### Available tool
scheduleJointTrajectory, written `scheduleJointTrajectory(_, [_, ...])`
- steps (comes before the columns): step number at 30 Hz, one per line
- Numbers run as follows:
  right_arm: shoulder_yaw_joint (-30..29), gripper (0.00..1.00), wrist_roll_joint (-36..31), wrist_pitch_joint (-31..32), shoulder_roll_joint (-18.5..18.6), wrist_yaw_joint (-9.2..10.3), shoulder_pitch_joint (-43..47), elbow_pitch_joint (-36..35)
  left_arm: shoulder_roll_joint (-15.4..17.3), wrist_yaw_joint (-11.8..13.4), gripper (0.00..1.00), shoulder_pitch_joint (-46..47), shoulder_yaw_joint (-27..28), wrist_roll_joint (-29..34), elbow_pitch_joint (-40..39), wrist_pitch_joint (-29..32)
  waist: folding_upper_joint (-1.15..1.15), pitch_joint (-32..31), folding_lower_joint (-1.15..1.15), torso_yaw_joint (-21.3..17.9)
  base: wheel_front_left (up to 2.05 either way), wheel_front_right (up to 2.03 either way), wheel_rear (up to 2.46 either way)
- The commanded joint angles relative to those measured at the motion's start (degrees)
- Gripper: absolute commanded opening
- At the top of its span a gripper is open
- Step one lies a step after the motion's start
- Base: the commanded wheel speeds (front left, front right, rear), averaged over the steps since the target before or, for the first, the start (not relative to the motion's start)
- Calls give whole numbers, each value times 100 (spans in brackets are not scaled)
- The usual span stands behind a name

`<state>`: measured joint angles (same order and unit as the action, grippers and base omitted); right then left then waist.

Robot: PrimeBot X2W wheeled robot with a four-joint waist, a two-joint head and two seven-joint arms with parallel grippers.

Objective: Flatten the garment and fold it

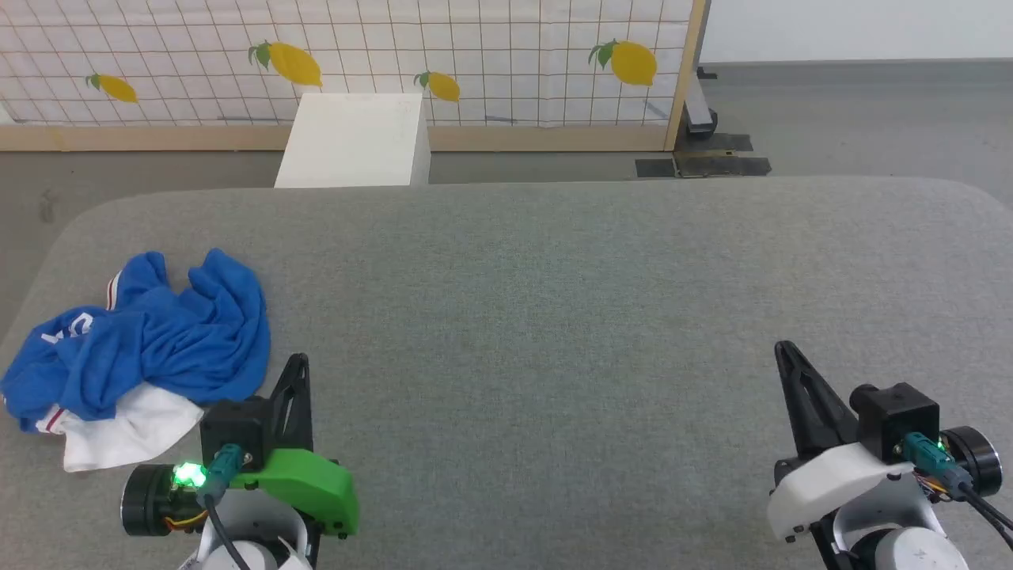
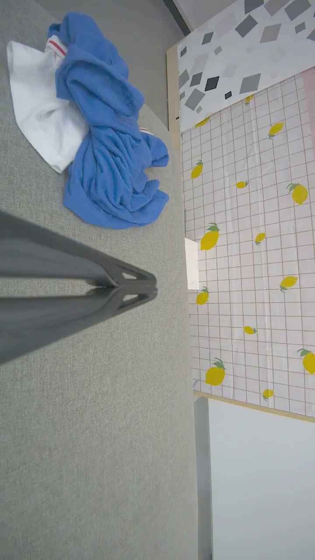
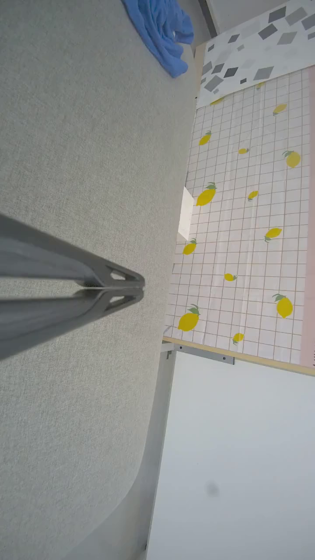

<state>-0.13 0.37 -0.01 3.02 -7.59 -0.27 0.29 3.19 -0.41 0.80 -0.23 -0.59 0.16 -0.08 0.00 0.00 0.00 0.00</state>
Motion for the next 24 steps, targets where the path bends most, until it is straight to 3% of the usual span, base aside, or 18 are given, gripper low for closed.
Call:
scheduleJointTrajectory(1, [13,0,-37,1,-14,10,27,-29,-32,41,0,-80,23,59,-16,8,0,0,0,0,0,0,0])
scheduleJointTrajectory(20, [13,0,-37,1,-14,10,27,-29,-32,41,0,-80,23,59,-16,8,0,0,0,0,0,0,0])
scheduleJointTrajectory(21, [0,100,0,0,0,0,0,0,0,0,100,0,0,0,0,0,0,0,0,0,0,0,0])
scheduleJointTrajectory(24, [-6,100,4,-1,1,-1,0,5,1,0,100,2,-16,-6,2,-2,0,0,0,0,0,0,0])
